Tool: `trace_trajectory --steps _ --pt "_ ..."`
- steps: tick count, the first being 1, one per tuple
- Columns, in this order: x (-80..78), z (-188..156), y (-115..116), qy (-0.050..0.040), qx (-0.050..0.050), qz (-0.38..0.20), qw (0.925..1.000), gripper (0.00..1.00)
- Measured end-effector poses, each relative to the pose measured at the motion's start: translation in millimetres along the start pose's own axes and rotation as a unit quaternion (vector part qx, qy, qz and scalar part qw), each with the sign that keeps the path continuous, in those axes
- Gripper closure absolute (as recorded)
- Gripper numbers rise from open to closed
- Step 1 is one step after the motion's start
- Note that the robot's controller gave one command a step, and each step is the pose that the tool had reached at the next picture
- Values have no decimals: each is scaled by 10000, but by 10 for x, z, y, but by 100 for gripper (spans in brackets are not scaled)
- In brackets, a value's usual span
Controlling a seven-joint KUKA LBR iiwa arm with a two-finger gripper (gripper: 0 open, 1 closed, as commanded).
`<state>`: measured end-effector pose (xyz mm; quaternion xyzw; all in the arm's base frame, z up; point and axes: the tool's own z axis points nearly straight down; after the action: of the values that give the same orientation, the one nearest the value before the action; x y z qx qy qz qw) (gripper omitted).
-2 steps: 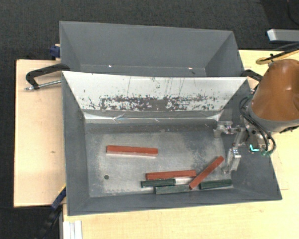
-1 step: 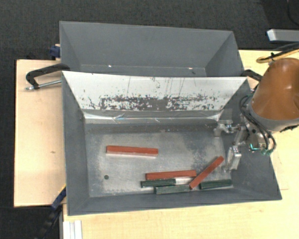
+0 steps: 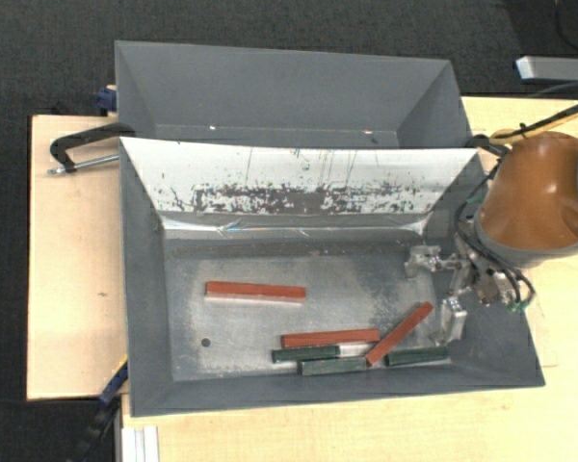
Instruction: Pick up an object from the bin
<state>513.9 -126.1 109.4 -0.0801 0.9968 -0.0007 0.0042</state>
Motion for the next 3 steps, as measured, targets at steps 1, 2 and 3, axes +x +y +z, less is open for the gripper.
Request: trace_trajectory --steps 1,2,3 --pt "97 253 5 54 -25 -863 9962 0" --pt "137 372 205 4 -3 -1532 9882 100" --pt "139 374 207 6 -4 -1535 9881 100"
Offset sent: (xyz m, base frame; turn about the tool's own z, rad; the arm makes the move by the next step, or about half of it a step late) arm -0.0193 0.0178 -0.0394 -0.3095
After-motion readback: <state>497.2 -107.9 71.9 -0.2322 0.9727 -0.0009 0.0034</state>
